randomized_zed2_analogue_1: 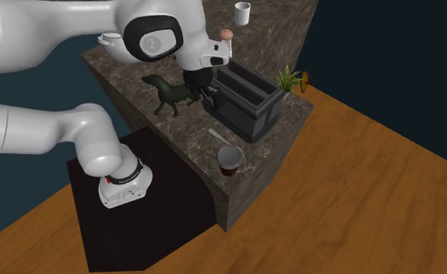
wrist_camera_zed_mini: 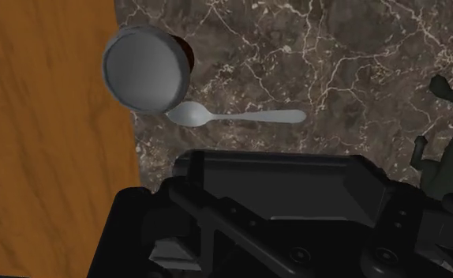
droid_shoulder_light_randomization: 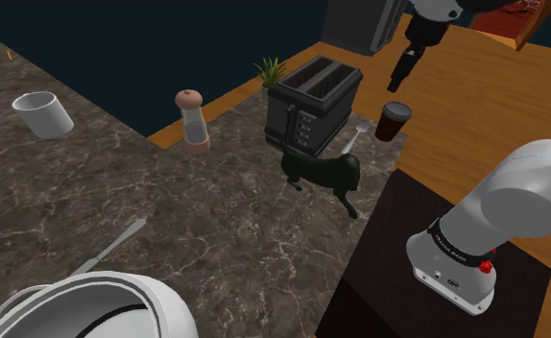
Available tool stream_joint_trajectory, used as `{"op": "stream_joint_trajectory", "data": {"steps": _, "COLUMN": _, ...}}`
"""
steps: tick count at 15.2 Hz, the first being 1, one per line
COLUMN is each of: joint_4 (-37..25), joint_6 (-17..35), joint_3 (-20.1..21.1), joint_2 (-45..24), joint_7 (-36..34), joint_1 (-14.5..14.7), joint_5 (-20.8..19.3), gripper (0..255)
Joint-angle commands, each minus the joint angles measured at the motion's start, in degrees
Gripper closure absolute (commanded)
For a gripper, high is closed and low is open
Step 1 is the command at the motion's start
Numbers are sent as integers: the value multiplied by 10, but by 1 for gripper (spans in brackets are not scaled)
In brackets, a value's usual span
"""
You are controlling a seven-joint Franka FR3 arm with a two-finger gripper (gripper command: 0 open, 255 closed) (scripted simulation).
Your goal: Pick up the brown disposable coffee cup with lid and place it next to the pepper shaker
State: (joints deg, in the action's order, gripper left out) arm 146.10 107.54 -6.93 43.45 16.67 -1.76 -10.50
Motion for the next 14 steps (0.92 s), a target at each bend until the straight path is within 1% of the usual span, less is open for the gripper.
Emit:
{"op": "stream_joint_trajectory", "data": {"steps": 1, "joint_4": 6, "joint_6": 28, "joint_3": -23, "joint_2": -23, "joint_7": 31, "joint_1": -5, "joint_5": -16, "gripper": 0}}
{"op": "stream_joint_trajectory", "data": {"steps": 7, "joint_4": 16, "joint_6": 122, "joint_3": -91, "joint_2": -111, "joint_7": 115, "joint_1": -17, "joint_5": -55, "gripper": 0}}
{"op": "stream_joint_trajectory", "data": {"steps": 11, "joint_4": 5, "joint_6": 186, "joint_3": -136, "joint_2": -188, "joint_7": 174, "joint_1": -20, "joint_5": -69, "gripper": 0}}
{"op": "stream_joint_trajectory", "data": {"steps": 14, "joint_4": 12, "joint_6": 209, "joint_3": -143, "joint_2": -204, "joint_7": 178, "joint_1": -20, "joint_5": -71, "gripper": 0}}
